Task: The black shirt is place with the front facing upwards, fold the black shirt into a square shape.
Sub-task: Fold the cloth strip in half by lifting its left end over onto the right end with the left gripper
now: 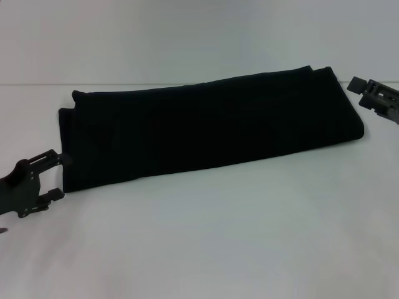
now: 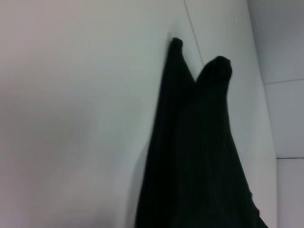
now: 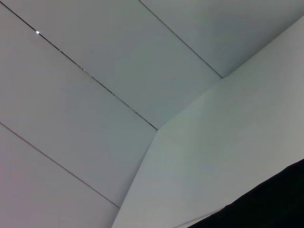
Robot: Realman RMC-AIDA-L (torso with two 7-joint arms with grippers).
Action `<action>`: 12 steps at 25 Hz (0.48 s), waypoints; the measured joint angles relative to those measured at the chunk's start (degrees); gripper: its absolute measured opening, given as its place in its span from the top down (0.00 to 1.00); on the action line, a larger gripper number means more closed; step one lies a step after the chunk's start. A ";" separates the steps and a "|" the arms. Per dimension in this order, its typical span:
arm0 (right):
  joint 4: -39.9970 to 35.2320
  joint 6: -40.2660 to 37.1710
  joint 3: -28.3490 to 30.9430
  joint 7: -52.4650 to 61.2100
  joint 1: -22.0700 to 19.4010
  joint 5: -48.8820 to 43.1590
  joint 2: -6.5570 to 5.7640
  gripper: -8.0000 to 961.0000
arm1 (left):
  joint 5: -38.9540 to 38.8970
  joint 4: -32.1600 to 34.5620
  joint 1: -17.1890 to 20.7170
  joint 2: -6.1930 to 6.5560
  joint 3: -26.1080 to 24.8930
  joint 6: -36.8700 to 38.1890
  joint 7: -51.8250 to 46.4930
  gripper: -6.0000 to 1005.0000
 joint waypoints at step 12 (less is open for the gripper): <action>0.06 -0.39 0.20 0.41 0.17 0.08 0.49 0.11 | 0.59 -2.03 -0.11 0.00 0.42 -2.39 0.09 0.10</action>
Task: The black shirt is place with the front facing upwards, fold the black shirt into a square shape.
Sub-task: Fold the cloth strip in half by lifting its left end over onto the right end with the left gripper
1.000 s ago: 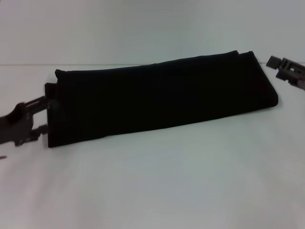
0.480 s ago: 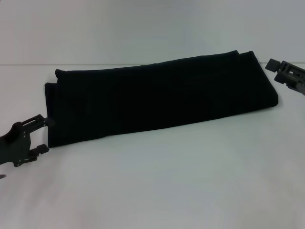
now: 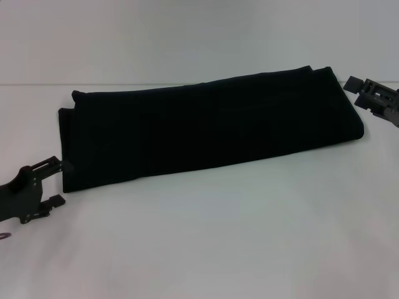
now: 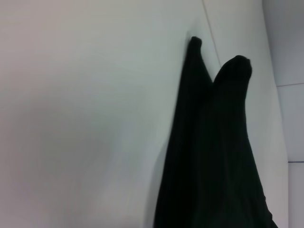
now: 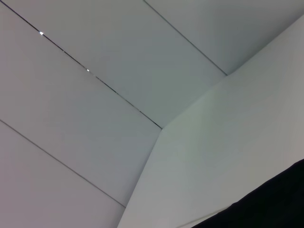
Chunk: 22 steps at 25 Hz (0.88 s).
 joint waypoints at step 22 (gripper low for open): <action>0.14 -0.93 1.75 0.04 -0.48 0.10 0.06 0.11 | -0.02 -3.85 -2.60 0.50 0.09 -2.53 -0.08 0.11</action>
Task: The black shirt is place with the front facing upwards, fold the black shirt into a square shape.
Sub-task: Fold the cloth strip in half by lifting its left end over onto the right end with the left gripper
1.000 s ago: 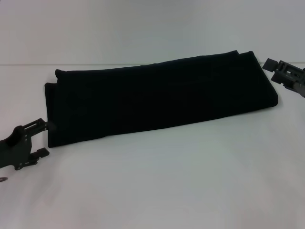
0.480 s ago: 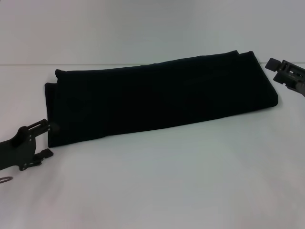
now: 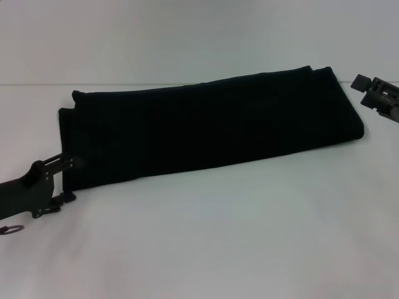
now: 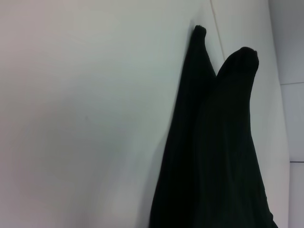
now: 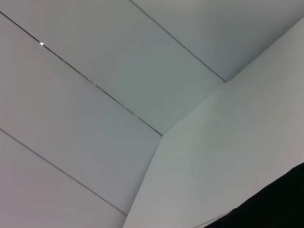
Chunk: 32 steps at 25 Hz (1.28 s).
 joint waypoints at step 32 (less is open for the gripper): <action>2.19 -2.01 2.60 -0.50 -0.27 -0.06 -0.35 0.11 | -5.96 -1.04 1.52 0.08 2.25 0.31 4.13 0.12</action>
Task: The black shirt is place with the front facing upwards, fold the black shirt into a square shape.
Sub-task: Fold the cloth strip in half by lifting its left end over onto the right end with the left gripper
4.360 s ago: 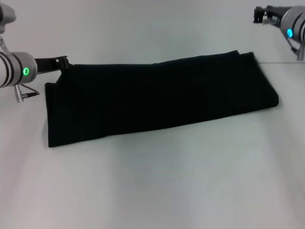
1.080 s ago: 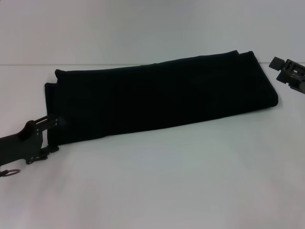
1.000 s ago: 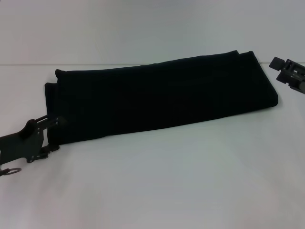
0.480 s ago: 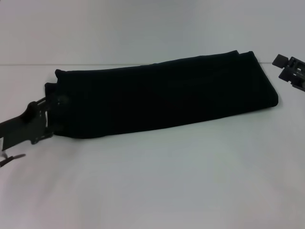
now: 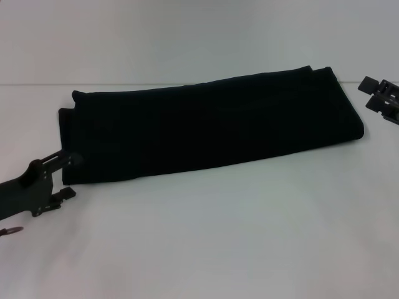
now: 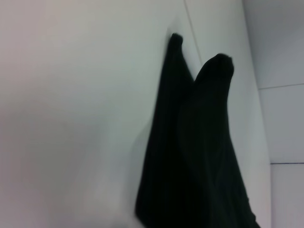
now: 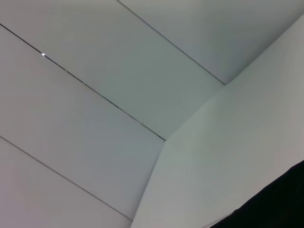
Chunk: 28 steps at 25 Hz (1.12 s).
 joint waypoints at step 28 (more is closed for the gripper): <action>0.92 -0.91 1.45 -0.21 -0.27 0.06 -0.22 0.11 | 1.54 -1.73 -4.88 -0.77 -0.16 -7.28 2.43 0.18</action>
